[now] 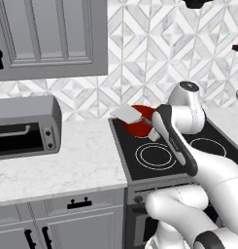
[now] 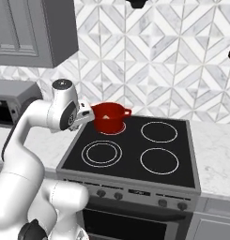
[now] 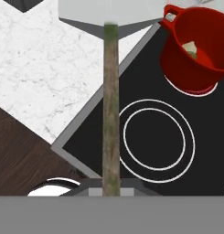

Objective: Put the lime and garlic in the pot. Retrieve the spatula and lightly stir the vegetables in the pot.

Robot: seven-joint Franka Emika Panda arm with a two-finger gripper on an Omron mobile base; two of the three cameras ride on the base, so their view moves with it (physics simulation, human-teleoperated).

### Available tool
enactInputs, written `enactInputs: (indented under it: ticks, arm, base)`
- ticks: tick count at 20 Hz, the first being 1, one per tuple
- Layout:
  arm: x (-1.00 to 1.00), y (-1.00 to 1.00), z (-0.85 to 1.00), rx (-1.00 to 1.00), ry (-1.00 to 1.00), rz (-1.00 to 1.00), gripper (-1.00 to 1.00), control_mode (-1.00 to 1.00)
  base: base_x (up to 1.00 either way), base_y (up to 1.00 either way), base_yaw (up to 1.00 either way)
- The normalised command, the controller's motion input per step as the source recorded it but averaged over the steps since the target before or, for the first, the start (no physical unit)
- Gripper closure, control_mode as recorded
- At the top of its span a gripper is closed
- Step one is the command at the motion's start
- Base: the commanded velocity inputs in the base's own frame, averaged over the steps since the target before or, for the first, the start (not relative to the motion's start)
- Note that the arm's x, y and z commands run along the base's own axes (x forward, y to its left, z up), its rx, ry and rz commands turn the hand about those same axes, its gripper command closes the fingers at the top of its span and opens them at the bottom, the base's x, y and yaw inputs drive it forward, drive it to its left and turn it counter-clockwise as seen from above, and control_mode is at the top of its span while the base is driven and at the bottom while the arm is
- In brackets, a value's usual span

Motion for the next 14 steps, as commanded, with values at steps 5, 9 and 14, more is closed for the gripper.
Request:
enactInputs:
  ticks: [5, 9, 14]
  arm:
    - [0.00, 0.00, 0.00, 0.00, 0.00, 0.00, 1.00, 1.00]
    - [0.00, 0.00, 0.00, 0.00, 0.00, 0.00, 1.00, 1.00]
    - [0.00, 0.00, 0.00, 0.00, 0.00, 0.00, 1.00, 1.00]
  base:
    - [0.67, 0.00, -0.01]
    - [0.58, 0.00, -0.02]
    - [0.63, 0.00, -0.01]
